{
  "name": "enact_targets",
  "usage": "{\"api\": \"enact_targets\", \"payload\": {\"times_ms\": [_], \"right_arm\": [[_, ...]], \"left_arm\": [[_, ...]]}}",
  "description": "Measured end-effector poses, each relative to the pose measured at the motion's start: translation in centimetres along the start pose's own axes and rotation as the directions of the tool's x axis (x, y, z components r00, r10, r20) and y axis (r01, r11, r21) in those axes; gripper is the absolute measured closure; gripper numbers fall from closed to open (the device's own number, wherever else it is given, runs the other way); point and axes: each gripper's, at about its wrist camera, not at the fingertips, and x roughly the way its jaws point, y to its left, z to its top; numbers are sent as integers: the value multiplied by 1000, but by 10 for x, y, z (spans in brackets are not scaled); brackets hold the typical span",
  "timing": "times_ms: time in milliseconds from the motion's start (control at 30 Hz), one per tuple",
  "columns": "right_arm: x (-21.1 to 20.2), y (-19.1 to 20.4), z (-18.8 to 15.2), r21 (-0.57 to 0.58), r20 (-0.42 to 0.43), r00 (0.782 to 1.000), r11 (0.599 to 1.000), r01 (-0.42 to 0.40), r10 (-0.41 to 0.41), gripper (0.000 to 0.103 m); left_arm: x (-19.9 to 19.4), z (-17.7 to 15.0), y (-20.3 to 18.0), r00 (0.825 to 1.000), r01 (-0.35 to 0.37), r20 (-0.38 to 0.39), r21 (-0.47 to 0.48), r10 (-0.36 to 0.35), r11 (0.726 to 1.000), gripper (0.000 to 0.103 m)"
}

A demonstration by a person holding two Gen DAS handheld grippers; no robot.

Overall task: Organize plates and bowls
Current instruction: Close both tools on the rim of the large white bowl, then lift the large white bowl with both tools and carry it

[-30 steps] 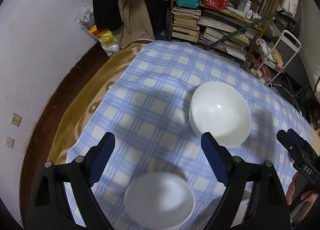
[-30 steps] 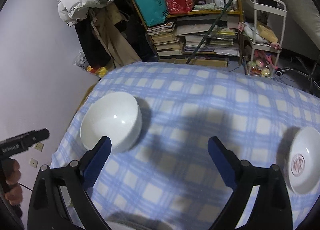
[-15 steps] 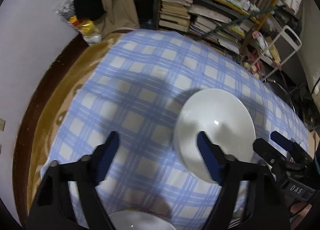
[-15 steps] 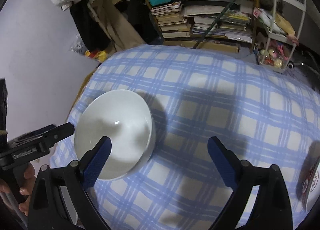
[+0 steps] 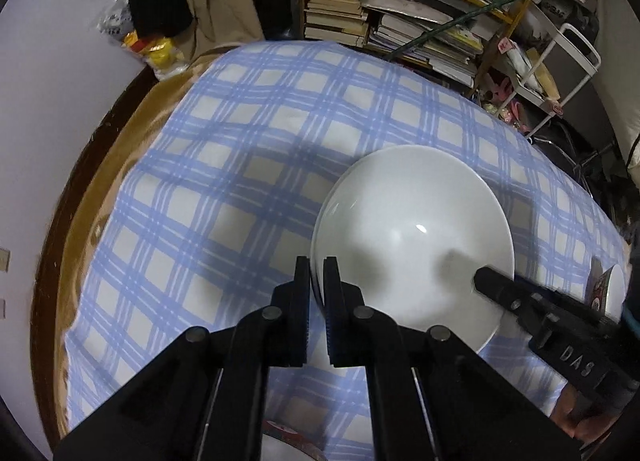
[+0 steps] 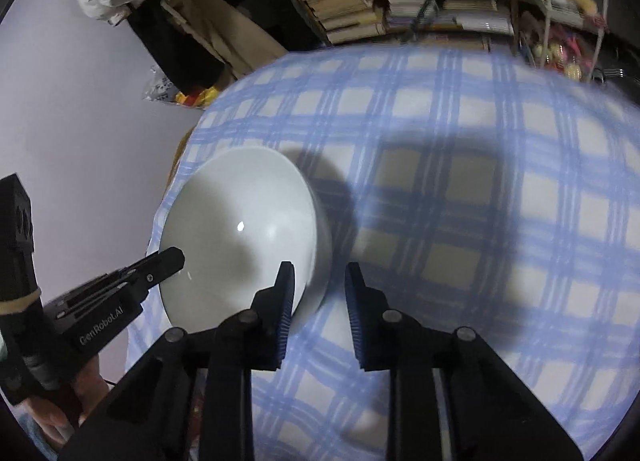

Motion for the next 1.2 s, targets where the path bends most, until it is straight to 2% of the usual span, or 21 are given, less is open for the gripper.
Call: {"api": "enact_targets", "payload": {"times_ms": [33,133,233,367,533,900,1200], "right_arm": [[2,1,-3,16,-2,1000,1000,-6,6,82],[-2,6,-15,52,64,998,999,5,-9,83],[-5,10,-20,50,84,996,998,35,-39,85],[-16,8,-25,82,77,997,996,21,-27,85],[-26,11,-30,34,75,994,996,81,-83,85],[-40,-8,-53,66,59,997,997,47,-51,85],[-55,-6,-71,63,62,997,997,38,-42,85]], "left_arm": [[0,-1,1,1000,5,-3,-13,-5,1000,96],[-2,-5,0,1000,-12,-2,-21,12,1000,97],[-7,-7,-1,1000,-14,-12,-16,13,1000,97],[-11,-12,0,1000,-5,-20,-26,4,1000,97],[-13,-20,-9,1000,1,-27,-23,-2,1000,97],[-28,-39,-28,999,-24,-35,28,25,999,97],[-44,-57,-27,999,-20,-34,19,20,1000,97]]}}
